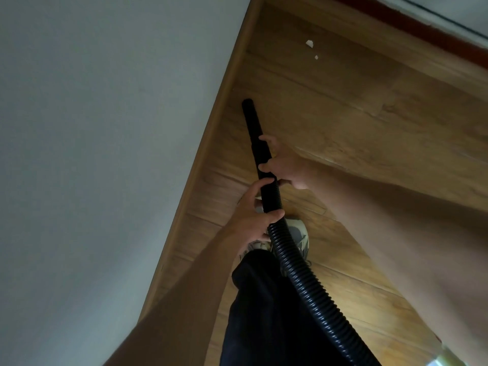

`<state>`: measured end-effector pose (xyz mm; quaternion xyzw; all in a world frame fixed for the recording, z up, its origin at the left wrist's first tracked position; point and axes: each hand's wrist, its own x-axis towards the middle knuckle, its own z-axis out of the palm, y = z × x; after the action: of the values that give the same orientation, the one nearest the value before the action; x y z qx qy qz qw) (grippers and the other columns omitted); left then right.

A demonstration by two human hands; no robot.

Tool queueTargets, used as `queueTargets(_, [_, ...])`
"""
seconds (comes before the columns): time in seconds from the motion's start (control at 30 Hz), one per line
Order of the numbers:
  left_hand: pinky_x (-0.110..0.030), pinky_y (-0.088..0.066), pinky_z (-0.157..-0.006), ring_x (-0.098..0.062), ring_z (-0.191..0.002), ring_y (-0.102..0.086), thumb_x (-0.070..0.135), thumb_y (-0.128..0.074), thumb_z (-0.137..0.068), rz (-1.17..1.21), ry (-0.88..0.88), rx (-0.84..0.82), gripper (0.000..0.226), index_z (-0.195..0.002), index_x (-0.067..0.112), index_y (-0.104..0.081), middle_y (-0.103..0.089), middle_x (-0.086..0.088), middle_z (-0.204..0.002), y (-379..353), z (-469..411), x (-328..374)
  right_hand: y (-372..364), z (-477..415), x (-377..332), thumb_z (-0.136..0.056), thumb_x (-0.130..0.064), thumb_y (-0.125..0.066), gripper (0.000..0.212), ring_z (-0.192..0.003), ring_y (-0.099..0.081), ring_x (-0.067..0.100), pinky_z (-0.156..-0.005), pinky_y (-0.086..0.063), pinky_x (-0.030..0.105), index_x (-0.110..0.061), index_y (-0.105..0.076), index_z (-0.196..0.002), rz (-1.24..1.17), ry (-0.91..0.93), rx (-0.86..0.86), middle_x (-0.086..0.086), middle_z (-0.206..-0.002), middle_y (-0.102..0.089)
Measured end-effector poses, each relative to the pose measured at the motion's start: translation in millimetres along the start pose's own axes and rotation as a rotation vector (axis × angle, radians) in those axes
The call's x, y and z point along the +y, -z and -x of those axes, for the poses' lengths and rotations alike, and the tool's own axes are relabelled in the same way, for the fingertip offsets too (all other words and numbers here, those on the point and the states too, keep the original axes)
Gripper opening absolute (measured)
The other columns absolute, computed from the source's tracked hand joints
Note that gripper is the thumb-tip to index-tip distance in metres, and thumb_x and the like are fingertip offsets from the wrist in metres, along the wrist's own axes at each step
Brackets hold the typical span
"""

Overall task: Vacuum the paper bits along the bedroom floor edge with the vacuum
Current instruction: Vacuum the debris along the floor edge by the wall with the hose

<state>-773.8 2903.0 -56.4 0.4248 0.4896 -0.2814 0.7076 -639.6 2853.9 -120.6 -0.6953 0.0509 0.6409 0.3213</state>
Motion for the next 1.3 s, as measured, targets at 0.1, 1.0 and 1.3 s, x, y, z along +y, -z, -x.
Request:
queueTargets(0.1, [-0.035,-0.063,-0.068,-0.006,-0.1,-0.06,0.0,-0.069,-0.089,-0.013,0.003,0.001,0.066,-0.132,0.045,-0.049,-0.05,0.005,-0.132,2,-2,7,1,-3,-3,-0.095,-0.001,-0.057,0.07,-0.092,-0.06,0.022,-0.064,-0.052,0.035,-0.044,-0.033,-0.145,-0.031,0.004,0.01,0.007,-0.124,-0.055])
queueTargets(1.0, [-0.024,-0.059,-0.059,-0.022,-0.116,-0.058,0.001,-0.068,-0.09,-0.073,-0.032,-0.094,0.07,-0.137,0.047,-0.046,-0.045,-0.002,-0.14,-74,-50,68,106,-1,-22,-0.094,0.001,-0.058,0.071,-0.092,-0.059,0.021,-0.058,-0.052,0.023,-0.038,-0.032,-0.148,-0.1,0.046,0.152,0.01,-0.12,-0.055])
queueTargets(1.3, [-0.023,-0.058,-0.058,-0.023,-0.115,-0.059,0.002,-0.069,-0.09,-0.109,-0.012,-0.138,0.068,-0.132,0.051,-0.048,-0.048,-0.002,-0.137,-89,-63,72,128,1,-12,-0.097,0.002,-0.052,0.074,-0.102,-0.061,0.021,-0.064,-0.055,0.023,-0.041,-0.029,-0.152,-0.125,0.039,0.154,0.009,-0.137,-0.05])
